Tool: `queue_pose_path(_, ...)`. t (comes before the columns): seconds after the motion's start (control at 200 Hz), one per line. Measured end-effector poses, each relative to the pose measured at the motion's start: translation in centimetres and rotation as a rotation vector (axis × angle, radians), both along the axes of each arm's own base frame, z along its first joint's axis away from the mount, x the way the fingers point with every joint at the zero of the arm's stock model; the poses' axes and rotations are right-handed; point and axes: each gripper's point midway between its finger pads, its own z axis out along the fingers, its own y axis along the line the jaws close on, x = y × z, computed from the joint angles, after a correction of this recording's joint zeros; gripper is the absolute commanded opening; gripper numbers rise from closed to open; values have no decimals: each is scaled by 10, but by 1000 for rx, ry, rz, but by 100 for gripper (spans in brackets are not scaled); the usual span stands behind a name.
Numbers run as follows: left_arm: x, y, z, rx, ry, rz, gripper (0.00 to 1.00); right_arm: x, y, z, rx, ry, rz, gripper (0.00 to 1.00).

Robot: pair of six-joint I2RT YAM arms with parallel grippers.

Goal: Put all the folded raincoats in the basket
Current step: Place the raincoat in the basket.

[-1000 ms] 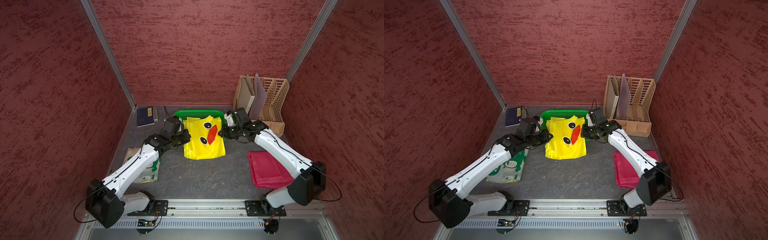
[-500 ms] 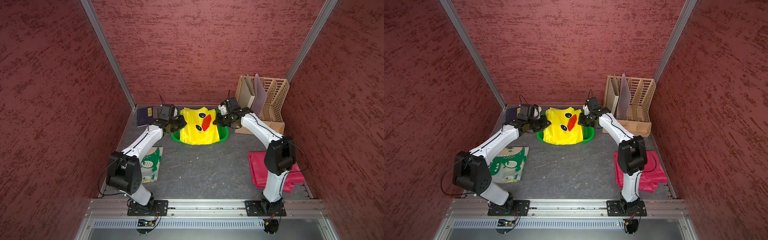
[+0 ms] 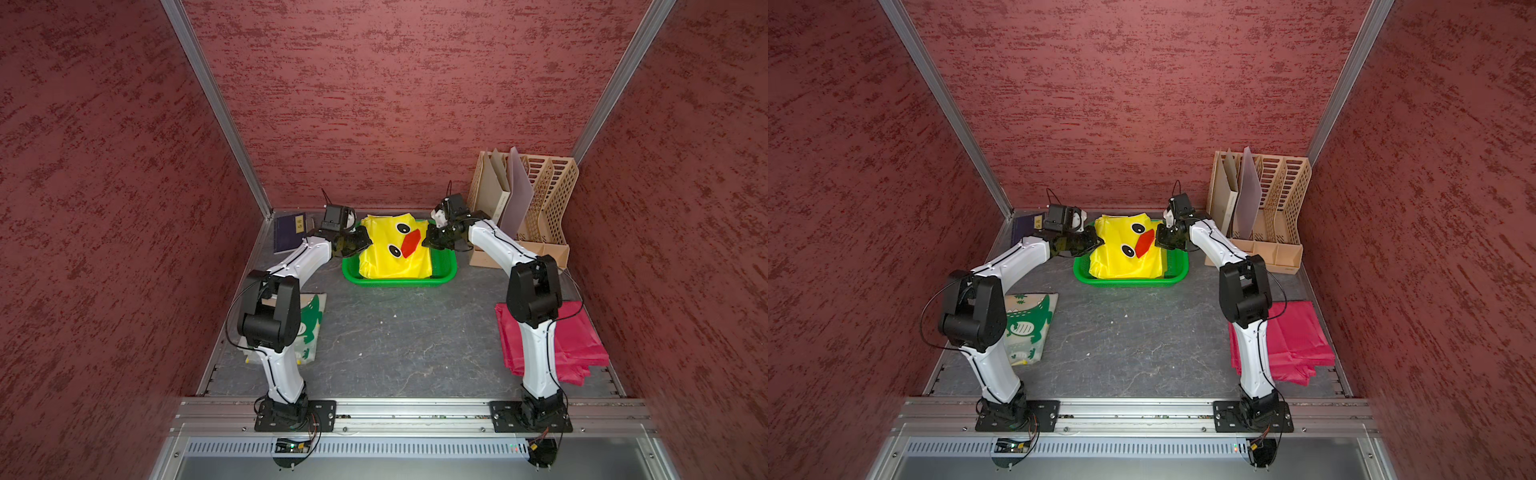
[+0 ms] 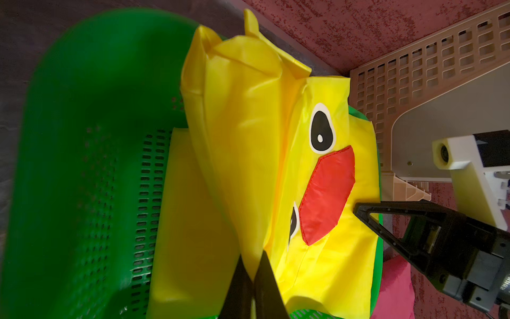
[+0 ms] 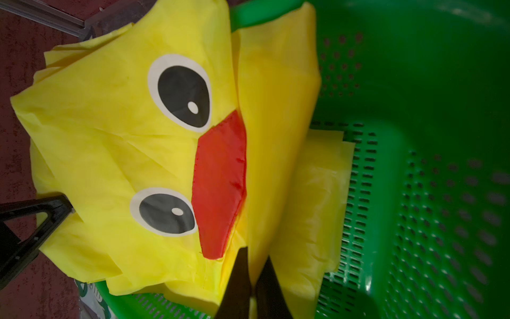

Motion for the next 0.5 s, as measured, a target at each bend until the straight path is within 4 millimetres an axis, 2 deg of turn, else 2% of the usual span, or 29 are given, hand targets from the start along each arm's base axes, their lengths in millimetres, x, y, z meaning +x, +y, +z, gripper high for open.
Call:
queue_pose_path(0.306,0,2,-11,14,4,-1,0,1,-3,-9,-17,6,-2,0)
queue_pose_path(0.501,-7,4,-24,36,14,-5,0,-3,-6,-23,-29,28,-6,0)
